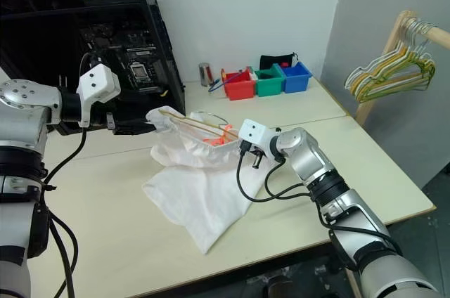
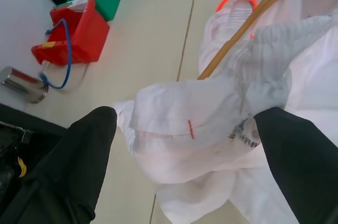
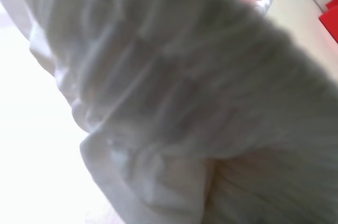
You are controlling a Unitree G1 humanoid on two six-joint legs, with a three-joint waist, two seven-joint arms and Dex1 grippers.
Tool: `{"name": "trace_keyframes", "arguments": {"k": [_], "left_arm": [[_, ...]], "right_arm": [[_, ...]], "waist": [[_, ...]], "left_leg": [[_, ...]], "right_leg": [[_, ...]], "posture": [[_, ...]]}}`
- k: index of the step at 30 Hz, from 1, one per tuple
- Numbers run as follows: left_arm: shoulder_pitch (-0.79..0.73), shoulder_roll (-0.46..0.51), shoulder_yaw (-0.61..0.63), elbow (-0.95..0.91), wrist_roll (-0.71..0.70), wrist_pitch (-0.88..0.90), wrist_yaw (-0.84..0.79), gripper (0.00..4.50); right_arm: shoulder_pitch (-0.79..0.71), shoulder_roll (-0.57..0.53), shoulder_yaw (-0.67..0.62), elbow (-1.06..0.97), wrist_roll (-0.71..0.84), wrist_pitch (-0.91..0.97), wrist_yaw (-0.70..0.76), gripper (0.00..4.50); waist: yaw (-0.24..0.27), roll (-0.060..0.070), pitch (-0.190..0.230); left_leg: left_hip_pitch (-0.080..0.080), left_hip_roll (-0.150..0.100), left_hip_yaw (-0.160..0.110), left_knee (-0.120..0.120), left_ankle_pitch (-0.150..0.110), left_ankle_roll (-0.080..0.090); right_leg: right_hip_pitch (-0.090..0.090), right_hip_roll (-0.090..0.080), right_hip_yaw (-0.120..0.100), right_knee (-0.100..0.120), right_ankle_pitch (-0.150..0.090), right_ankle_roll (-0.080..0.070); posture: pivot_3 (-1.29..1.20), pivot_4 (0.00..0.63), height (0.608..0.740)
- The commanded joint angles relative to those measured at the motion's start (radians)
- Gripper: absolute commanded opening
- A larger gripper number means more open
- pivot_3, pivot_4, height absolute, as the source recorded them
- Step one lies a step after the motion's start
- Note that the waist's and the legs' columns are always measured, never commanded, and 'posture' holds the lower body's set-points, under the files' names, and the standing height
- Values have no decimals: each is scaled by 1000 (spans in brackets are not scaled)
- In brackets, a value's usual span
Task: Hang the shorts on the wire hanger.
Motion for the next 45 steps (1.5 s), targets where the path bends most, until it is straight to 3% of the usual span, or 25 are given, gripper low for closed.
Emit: {"name": "trace_keyframes", "arguments": {"k": [1,17,30,37,45], "left_arm": [[-25,17,6,6,11,-20,0,3581],[-83,-20,17,23,4,-29,-18,294],[-158,-44,45,-34,-107,91,-128,294],[-152,-39,-9,55,-18,-58,-96,294],[-179,-118,-32,102,4,-162,-79,294]], "right_arm": [[-15,-2,-19,-37,-6,-5,-12,0],[5,-5,-11,-36,-27,-16,-15,0],[2,-4,5,19,-40,-57,-20,0],[-2,-25,28,33,-81,-138,-30,0],[0,-42,87,-29,-158,-273,-29,0]], "waist": [[0,0,0],[-1,0,0],[-9,0,0],[-21,0,0],[-17,0,0]], "left_leg": [[0,0,0,0,0,0],[-1,0,0,0,0,0],[-1,0,0,0,0,0],[-1,0,-1,0,0,0],[-1,0,-1,0,0,0]], "right_leg": [[0,0,0,0,0,0],[0,0,0,0,0,0],[0,0,-1,0,0,0],[0,0,0,0,0,0],[0,-1,0,0,0,0]], "posture": [[-101,0,740],[-116,0,740],[-112,0,740],[-113,0,740],[-111,0,740]]}}
